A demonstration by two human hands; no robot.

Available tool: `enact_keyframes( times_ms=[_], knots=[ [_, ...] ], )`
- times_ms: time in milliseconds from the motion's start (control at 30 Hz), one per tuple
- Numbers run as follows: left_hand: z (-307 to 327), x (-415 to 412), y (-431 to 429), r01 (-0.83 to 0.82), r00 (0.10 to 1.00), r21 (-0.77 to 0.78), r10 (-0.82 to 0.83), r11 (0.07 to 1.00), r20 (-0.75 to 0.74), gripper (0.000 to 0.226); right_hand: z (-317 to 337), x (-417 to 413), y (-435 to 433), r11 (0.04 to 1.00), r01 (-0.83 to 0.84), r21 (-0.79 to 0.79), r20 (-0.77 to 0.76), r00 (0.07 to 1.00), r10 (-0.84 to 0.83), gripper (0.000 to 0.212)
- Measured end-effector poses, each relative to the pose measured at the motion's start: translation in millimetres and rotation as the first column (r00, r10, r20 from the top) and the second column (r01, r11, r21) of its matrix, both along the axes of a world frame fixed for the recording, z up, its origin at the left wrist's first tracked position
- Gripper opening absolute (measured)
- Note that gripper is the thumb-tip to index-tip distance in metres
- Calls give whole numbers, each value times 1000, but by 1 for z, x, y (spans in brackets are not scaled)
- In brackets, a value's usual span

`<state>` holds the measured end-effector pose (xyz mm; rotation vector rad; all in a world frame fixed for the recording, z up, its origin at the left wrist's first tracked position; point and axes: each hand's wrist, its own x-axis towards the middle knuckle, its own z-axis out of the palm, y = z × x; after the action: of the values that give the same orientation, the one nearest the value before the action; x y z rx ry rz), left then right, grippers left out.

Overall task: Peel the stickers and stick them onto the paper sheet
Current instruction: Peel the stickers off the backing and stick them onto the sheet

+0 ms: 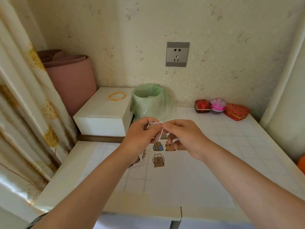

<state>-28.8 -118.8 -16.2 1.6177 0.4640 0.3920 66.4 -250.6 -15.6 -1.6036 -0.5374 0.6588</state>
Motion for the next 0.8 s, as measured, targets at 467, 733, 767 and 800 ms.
enact_keyframes(
  times_ms=[467,733,767,800],
  knots=[
    [-1,-2,2,-77,997,-10,77,997,0,7,0,-9,5,1000,25,12,81,996,-26,20],
    [-1,-2,3,-58,998,-1,58,998,-8,6,-1,-6,5,999,38,-12,95,995,-36,17],
    [-1,-2,3,-59,998,1,59,998,-9,5,-1,-6,5,999,42,-15,102,994,-41,17],
    [-1,-2,4,-60,998,5,60,998,-10,5,-2,-6,6,999,48,-17,113,993,-45,16]
  ],
)
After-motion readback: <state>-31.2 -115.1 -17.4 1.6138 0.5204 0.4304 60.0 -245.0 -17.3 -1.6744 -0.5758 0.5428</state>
